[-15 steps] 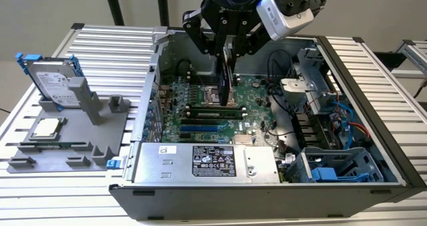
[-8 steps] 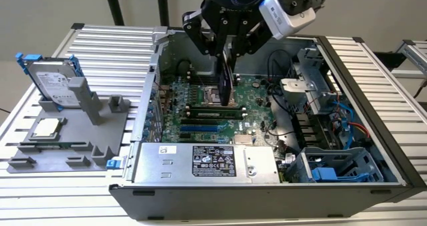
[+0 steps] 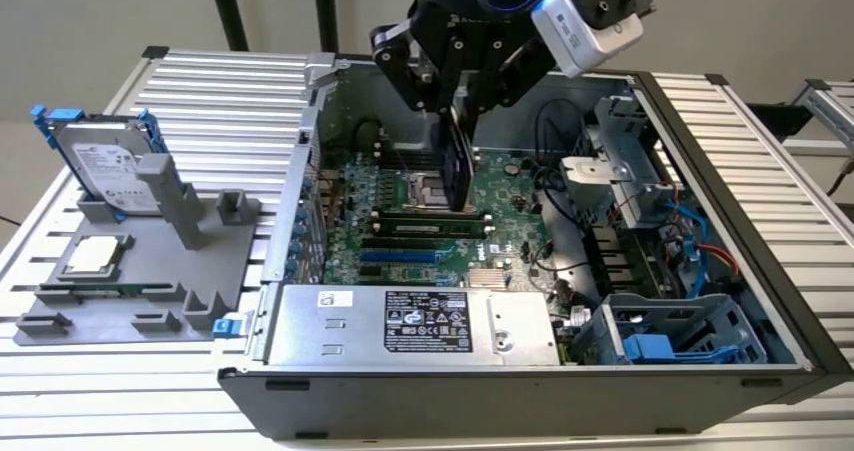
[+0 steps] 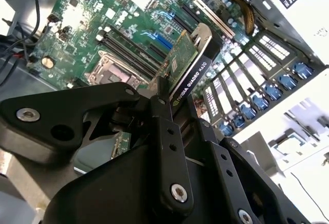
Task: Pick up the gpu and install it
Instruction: 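Insert the gpu into the slot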
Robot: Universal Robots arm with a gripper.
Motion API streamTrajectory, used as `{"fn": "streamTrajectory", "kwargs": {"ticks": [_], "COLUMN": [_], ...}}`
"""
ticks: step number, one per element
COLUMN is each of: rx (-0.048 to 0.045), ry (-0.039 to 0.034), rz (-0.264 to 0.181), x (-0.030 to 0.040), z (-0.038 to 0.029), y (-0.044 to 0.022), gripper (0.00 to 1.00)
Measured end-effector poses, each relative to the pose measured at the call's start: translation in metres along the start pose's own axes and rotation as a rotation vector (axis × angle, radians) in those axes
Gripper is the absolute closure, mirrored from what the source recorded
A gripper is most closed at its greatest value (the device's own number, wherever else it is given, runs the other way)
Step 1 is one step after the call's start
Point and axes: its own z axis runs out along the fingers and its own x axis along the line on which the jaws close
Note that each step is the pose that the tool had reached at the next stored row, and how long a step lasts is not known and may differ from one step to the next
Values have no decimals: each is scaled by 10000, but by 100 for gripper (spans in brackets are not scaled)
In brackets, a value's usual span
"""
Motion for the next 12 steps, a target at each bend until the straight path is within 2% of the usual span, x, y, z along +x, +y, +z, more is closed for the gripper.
{"fn": "streamTrajectory", "kwargs": {"ticks": [12], "rx": [-9], "ry": [57], "rz": [-716], "x": [-59], "z": [0], "y": [-8], "gripper": [100]}}
